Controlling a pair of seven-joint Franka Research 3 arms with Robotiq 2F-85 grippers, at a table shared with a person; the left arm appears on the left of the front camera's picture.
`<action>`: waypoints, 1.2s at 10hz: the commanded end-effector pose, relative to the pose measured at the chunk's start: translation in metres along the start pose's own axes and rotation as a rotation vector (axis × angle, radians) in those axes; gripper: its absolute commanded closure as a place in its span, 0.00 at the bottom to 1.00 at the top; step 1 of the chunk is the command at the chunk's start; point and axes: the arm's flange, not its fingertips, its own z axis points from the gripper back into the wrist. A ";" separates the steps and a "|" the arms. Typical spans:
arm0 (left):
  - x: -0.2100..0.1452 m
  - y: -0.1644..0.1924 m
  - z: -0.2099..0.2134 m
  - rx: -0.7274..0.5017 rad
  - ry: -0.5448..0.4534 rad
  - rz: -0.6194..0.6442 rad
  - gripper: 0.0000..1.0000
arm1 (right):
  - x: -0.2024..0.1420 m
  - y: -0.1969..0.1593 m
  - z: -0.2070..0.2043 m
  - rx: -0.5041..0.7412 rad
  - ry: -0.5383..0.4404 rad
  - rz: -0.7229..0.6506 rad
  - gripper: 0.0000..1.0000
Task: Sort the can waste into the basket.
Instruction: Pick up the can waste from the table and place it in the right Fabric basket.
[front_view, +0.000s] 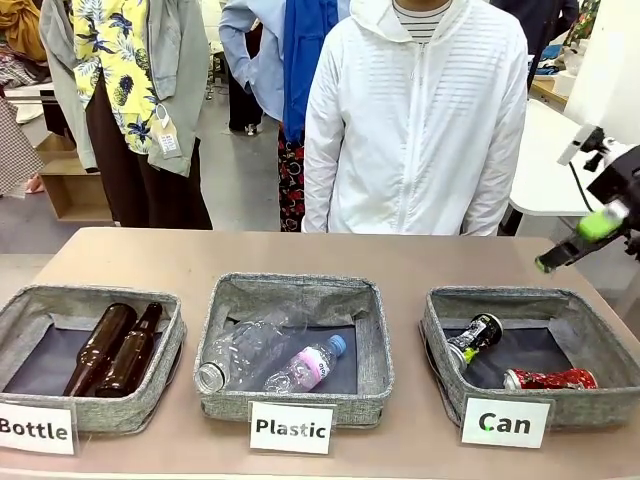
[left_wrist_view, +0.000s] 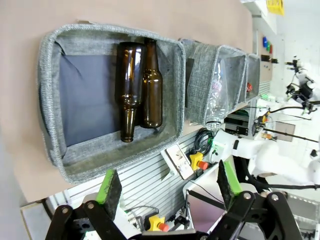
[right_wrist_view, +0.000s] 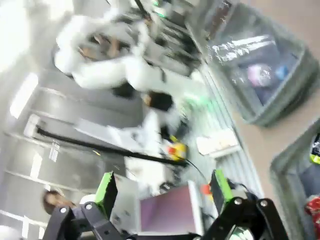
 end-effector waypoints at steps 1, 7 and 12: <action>0.001 -0.003 0.000 -0.013 -0.006 0.013 0.00 | 0.002 -0.010 0.015 0.420 -0.728 -0.227 0.00; 0.001 -0.003 0.000 -0.013 -0.006 0.013 0.00 | -0.011 -0.027 0.033 0.211 -0.400 -0.186 0.00; 0.001 -0.003 0.000 -0.013 -0.006 0.013 0.00 | -0.011 -0.027 0.033 0.211 -0.400 -0.186 0.00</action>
